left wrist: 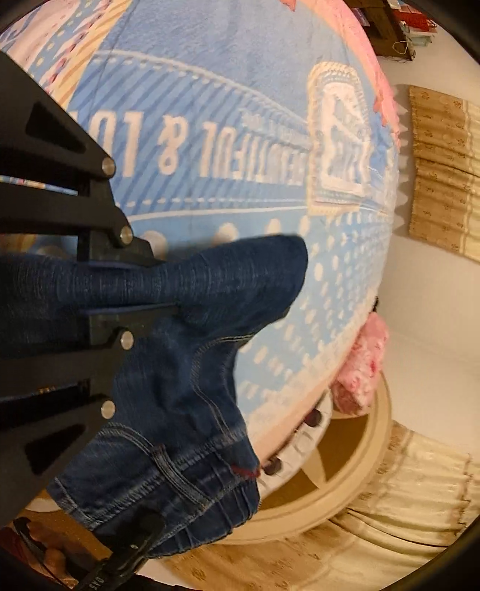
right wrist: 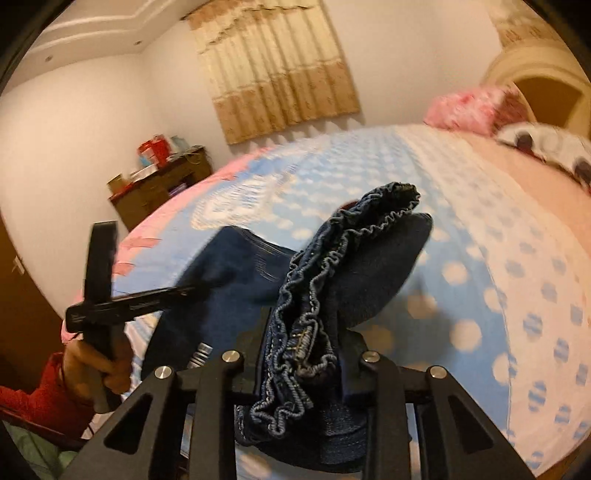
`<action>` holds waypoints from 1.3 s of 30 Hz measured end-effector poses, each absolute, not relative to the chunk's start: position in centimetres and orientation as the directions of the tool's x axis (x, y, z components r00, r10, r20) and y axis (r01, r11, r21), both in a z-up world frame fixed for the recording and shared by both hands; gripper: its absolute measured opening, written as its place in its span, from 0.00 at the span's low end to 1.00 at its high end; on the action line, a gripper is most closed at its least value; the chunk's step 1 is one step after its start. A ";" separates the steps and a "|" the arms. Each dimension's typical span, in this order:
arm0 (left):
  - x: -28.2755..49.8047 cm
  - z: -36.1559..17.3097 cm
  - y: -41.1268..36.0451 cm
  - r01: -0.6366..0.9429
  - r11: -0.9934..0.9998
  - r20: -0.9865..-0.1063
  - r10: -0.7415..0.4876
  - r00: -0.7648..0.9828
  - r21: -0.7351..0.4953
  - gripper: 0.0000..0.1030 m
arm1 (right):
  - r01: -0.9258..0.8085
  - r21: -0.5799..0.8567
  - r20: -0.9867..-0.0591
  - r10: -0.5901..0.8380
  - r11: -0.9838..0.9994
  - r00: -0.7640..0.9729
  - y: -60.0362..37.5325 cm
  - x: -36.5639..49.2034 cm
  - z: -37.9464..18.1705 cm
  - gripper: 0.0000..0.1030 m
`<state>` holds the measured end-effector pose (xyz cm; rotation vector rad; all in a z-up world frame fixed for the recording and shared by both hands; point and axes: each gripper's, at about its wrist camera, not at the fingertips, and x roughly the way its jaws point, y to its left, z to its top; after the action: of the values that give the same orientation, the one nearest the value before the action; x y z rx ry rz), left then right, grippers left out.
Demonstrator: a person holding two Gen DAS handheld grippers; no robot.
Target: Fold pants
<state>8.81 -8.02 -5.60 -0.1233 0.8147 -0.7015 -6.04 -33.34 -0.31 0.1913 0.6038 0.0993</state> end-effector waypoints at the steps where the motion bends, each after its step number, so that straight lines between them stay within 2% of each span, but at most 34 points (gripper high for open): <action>1: 8.9 -4.8 -7.6 0.526 0.775 -0.612 -0.615 0.498 -0.351 0.14 | -0.059 0.205 -0.550 0.165 0.977 0.819 -32.6 -5.5 0.3 0.29; 8: 13.1 0.9 -0.2 0.426 0.843 -0.526 -0.538 0.659 -0.328 0.13 | -0.244 0.207 -0.490 0.316 0.947 0.812 -26.0 1.9 4.3 0.29; 14: 18.3 5.0 10.3 0.219 0.944 -0.486 -0.317 0.814 -0.247 0.13 | -0.426 0.273 -0.379 0.503 0.863 0.776 -19.3 11.9 5.5 0.29; 18: 22.1 4.7 16.3 0.034 0.986 -0.493 -0.112 0.863 -0.164 0.13 | -0.516 0.344 -0.333 0.616 0.784 0.714 -14.7 20.2 2.2 0.29; 21: 25.1 2.0 19.2 -0.094 0.991 -0.533 0.031 0.845 -0.091 0.13 | -0.519 0.384 -0.380 0.643 0.764 0.665 -11.1 26.8 -2.4 0.31; 24: 28.8 -3.5 21.6 -0.184 0.983 -0.637 0.138 0.758 -0.007 0.14 | -0.436 0.397 -0.531 0.589 0.808 0.608 -8.8 32.9 -8.1 0.40; 25: 29.8 -5.1 22.0 -0.199 0.980 -0.669 0.157 0.727 0.013 0.19 | -0.371 0.409 -0.615 0.552 0.834 0.563 -8.3 34.8 -10.0 0.42; 26: 30.8 -7.2 22.5 -0.231 0.970 -0.696 0.217 0.685 0.075 0.27 | -0.318 0.444 -0.653 0.546 0.837 0.525 -8.6 36.0 -11.1 0.48; 28: 30.9 -8.3 22.5 -0.260 0.958 -0.677 0.271 0.684 0.122 0.57 | -0.304 0.512 -0.629 0.592 0.803 0.504 -9.7 36.3 -11.2 0.54; 29: 30.9 -8.3 22.2 -0.284 0.947 -0.659 0.309 0.686 0.149 0.63 | -0.302 0.499 -0.643 0.580 0.812 0.500 -9.9 36.1 -11.1 0.57; 30: 30.8 -7.9 21.9 -0.305 0.937 -0.644 0.342 0.685 0.173 0.74 | -0.311 0.484 -0.650 0.574 0.818 0.498 -9.9 35.7 -11.0 0.58; 31: 30.7 -7.5 21.7 -0.313 0.930 -0.628 0.363 0.688 0.194 0.81 | -0.314 0.462 -0.658 0.558 0.830 0.506 -10.2 35.1 -10.7 0.59; 34: 29.8 -6.5 21.5 -0.322 0.912 -0.581 0.409 0.703 0.253 0.82 | -0.262 0.419 -0.655 0.490 0.869 0.575 -11.9 33.3 -9.2 0.61; 36: 28.3 -4.7 21.3 -0.334 0.910 -0.547 0.415 0.727 0.247 0.83 | -0.199 0.331 -0.633 0.373 0.922 0.678 -13.0 30.6 -7.2 0.61; 37: 27.4 -4.0 21.1 -0.335 0.913 -0.532 0.409 0.742 0.235 0.87 | -0.172 0.278 -0.609 0.312 0.945 0.729 -13.1 29.1 -6.1 0.61; 39: 25.0 -2.4 21.5 -0.326 0.923 -0.504 0.385 0.773 0.204 0.94 | -0.185 0.252 -0.538 0.296 0.950 0.789 -12.9 26.4 -3.5 0.61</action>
<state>25.04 21.46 -2.40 0.1073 0.5681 0.3860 26.44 -12.91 -3.54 0.1904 0.6090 0.2605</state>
